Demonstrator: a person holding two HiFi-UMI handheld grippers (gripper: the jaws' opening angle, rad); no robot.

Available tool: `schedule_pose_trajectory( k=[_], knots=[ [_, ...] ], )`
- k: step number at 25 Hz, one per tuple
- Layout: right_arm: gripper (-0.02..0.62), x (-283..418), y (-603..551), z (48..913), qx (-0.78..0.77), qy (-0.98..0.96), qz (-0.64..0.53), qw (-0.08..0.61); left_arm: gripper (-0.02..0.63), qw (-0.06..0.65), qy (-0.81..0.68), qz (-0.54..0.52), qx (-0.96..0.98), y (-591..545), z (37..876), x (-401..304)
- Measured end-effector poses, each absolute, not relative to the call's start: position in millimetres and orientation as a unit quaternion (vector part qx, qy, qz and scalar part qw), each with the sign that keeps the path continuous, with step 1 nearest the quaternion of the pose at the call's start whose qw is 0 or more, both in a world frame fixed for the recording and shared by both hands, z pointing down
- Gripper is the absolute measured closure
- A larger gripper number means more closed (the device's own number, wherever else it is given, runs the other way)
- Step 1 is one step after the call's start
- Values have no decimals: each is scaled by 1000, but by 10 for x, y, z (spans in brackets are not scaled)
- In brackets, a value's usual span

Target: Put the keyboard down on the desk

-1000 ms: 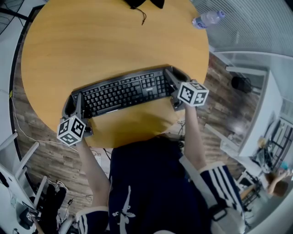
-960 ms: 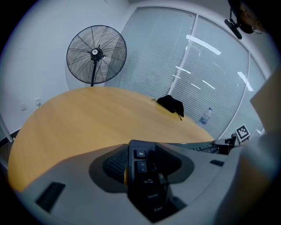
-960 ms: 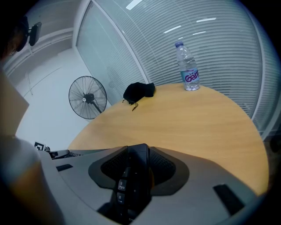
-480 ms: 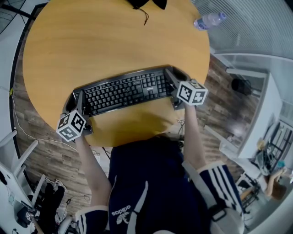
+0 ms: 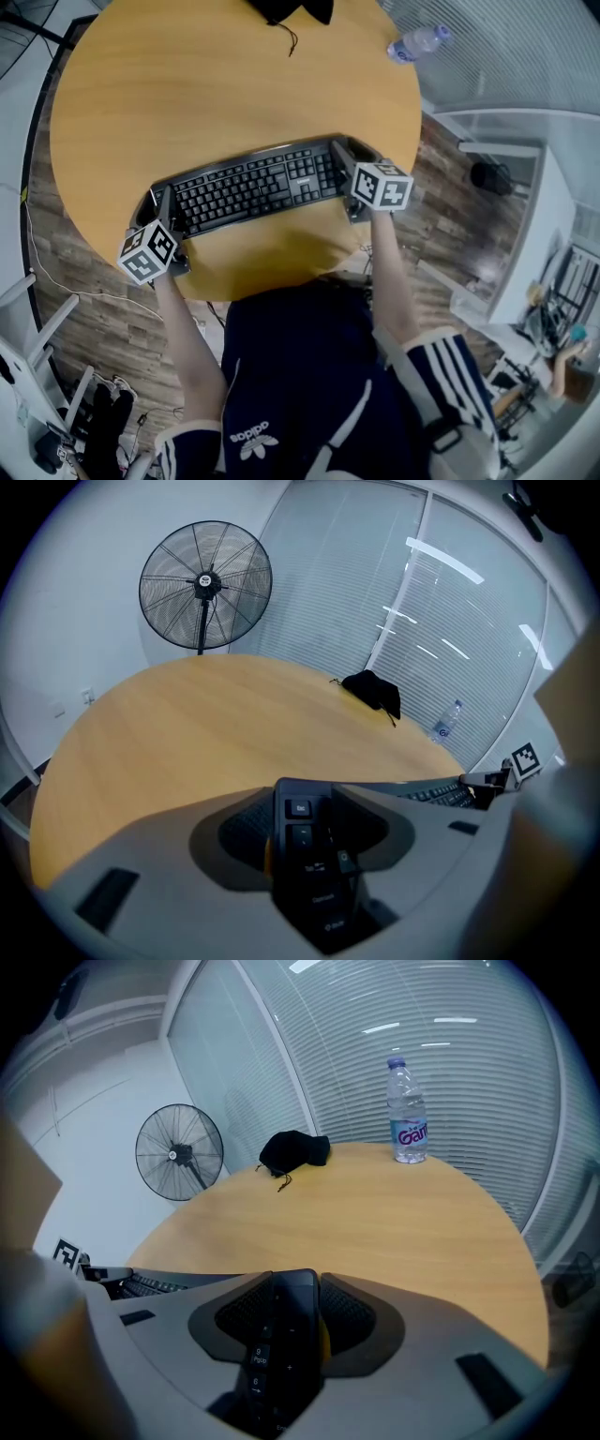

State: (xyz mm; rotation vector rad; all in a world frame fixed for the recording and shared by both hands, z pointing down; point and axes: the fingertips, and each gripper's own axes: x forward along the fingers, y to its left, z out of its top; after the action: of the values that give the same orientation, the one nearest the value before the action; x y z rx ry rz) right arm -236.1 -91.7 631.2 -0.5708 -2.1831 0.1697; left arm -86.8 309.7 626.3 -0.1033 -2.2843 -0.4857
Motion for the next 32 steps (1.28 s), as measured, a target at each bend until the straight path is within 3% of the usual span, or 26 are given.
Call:
schedule_pose_trajectory(
  k=[6, 10, 15, 18, 23, 32],
  knots=[
    [453, -2401, -913, 6301, -210, -878, 4, 429, 413, 394, -900, -184, -41, 3101, 6273, -902],
    [460, -2384, -948, 6198, -199, -884, -37, 422, 413, 385, -915, -118, -40, 3093, 6212, -936],
    [534, -2313, -895, 5740, -219, -907, -17, 359, 423, 333, -939, -81, -38, 3139, 5857, -962],
    [563, -2263, -881, 5454, -226, -918, -15, 325, 490, 297, -951, -79, -38, 3163, 5575, -986],
    [569, -2177, -737, 4965, -245, -926, 20, 285, 583, 237, -969, -72, -12, 3052, 5040, -1086],
    [585, -1877, -578, 3737, -295, -944, 55, 139, 604, 107, -992, -63, 12, 2785, 3823, -926]
  ],
)
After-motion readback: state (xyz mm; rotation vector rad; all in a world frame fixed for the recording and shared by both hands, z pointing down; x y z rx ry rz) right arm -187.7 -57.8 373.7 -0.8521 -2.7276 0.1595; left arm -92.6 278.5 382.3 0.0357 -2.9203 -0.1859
